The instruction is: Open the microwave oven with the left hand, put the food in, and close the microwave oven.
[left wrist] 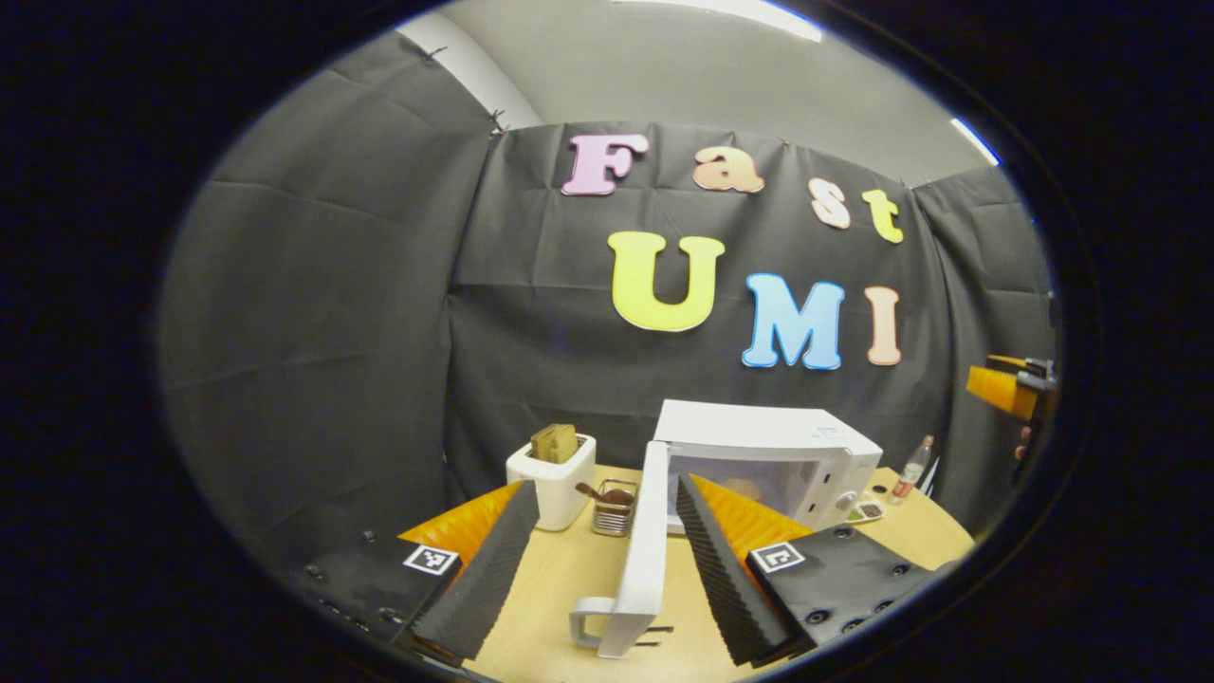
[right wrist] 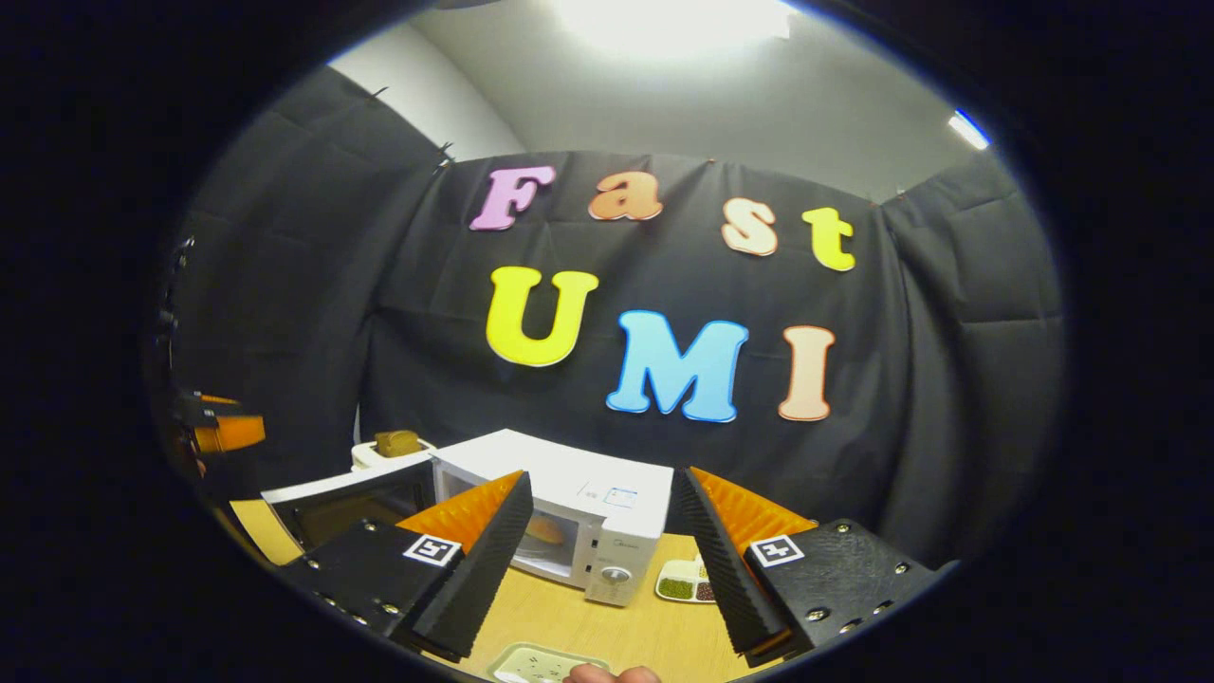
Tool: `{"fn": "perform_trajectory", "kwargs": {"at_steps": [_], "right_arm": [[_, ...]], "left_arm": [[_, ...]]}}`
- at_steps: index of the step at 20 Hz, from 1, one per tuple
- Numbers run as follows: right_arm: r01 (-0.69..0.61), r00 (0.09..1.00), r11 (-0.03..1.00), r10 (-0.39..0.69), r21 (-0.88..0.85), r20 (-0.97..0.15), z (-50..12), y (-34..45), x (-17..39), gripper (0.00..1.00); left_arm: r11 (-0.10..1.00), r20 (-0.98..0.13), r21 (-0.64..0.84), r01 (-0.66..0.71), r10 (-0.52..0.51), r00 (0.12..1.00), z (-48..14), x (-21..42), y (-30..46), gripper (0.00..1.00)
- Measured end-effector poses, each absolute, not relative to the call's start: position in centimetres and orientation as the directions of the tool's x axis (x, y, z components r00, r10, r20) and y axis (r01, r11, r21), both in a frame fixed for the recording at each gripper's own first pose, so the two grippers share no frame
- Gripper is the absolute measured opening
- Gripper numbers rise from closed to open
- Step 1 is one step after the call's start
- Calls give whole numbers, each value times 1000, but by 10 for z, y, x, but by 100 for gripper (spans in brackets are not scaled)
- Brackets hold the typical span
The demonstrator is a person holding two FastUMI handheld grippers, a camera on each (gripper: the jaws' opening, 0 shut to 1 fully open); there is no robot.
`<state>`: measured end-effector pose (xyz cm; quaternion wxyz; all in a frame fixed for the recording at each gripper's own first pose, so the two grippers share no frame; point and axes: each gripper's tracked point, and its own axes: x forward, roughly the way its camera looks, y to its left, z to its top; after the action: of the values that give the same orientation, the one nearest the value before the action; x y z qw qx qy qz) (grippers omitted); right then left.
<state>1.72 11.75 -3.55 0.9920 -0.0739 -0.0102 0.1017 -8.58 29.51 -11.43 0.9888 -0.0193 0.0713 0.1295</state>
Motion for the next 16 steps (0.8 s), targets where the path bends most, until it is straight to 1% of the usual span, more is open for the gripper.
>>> {"fn": "perform_trajectory", "kwargs": {"at_steps": [2,4,5,6,8,10,11,14,15,16], "right_arm": [[-152,987,983,156,-100,28,-14,103,7,95],[-106,992,993,109,-54,59,4,90,3,95],[-87,993,995,90,-44,71,8,83,2,95],[-70,995,997,73,-39,74,9,78,2,95],[-43,997,998,46,-42,65,1,73,2,95],[-29,999,999,30,-36,29,-6,73,3,95],[-28,999,999,29,-34,16,-11,72,4,95],[-36,999,999,36,-27,-2,-16,67,4,95],[-36,999,999,36,-27,-8,-17,67,5,95],[-37,999,999,36,-30,-13,-18,67,7,97]], "left_arm": [[971,-142,-26,-237,231,962,-112,-81,292,94],[976,-131,-12,-215,212,968,-105,-77,288,96],[979,-115,4,-203,202,973,-99,-76,285,96],[981,-80,26,-191,193,978,-86,-76,282,94],[988,-23,51,-146,147,989,-60,-74,266,99],[990,-1,70,-125,125,992,-48,-72,260,94],[989,3,79,-124,124,992,-47,-72,261,97],[990,-42,65,-128,130,991,-63,-68,269,96],[990,-62,52,-130,133,989,-69,-68,273,78],[988,-80,47,-144,148,986,-75,-68,280,61]]}}
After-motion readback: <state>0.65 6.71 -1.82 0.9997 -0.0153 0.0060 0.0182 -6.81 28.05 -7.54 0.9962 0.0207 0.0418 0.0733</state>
